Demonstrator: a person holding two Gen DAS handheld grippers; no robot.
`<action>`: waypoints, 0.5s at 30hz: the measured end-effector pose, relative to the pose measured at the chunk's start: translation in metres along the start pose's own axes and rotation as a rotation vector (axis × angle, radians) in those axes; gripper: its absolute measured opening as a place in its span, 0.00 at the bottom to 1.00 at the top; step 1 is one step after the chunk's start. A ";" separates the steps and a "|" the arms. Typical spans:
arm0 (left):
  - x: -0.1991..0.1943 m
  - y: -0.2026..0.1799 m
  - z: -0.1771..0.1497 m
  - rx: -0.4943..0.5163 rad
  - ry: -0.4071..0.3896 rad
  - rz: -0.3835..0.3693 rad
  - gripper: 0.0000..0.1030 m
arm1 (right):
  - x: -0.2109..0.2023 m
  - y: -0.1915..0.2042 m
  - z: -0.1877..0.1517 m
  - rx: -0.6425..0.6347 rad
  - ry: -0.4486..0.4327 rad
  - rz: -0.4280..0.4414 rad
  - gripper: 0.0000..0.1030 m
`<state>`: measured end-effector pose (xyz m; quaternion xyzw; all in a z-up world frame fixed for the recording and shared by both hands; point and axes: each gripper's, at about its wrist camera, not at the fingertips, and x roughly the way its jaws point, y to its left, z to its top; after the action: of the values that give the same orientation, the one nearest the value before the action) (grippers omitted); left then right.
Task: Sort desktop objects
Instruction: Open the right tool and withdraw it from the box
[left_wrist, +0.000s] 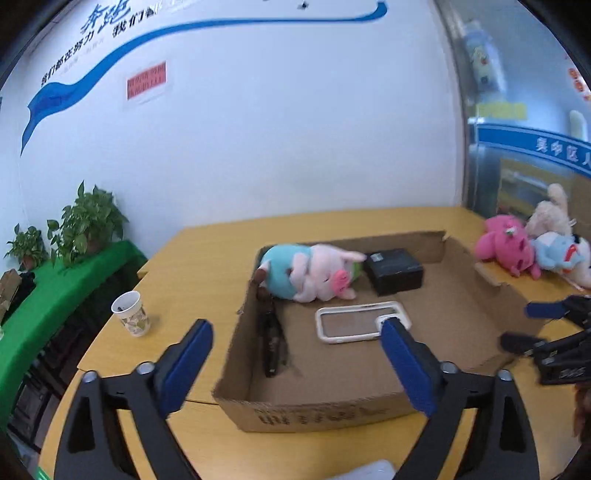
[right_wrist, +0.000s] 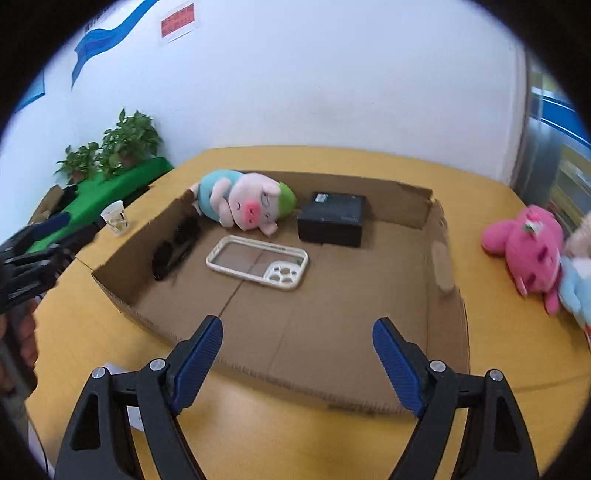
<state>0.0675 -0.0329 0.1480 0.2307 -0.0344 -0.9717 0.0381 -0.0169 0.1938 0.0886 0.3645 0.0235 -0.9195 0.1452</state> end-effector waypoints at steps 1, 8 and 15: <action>-0.008 -0.005 -0.001 -0.009 -0.015 -0.007 1.00 | -0.003 0.002 -0.006 0.013 -0.001 -0.011 0.81; -0.023 -0.042 -0.007 0.015 -0.025 -0.037 1.00 | -0.033 0.011 -0.019 -0.005 -0.038 -0.051 0.81; -0.035 -0.042 -0.022 -0.064 -0.005 -0.110 1.00 | -0.078 0.013 -0.031 -0.021 -0.133 -0.137 0.81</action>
<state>0.1059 0.0113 0.1398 0.2285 0.0094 -0.9735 -0.0083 0.0616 0.2054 0.1199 0.2984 0.0483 -0.9492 0.0870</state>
